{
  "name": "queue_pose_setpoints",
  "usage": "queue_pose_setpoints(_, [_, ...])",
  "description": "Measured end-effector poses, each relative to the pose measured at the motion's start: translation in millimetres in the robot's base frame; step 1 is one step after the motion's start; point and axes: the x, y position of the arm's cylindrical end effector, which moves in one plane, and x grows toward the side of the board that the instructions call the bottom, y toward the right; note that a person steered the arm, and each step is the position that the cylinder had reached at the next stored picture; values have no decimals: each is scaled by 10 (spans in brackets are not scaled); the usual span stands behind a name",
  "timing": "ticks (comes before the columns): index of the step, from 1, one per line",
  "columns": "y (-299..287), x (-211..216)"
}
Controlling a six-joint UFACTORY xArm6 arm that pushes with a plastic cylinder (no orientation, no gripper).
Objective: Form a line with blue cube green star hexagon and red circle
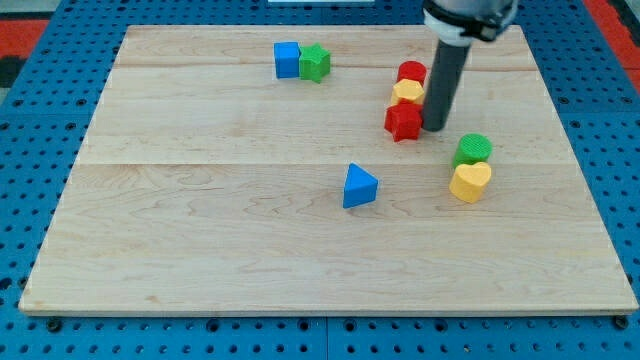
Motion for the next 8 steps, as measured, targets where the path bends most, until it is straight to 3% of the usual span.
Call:
queue_pose_setpoints(1, [-532, -353])
queue_pose_setpoints(3, [-1393, -397])
queue_pose_setpoints(4, [-2100, -838])
queue_pose_setpoints(5, [-2283, -1236])
queue_pose_setpoints(8, [-1397, -1117])
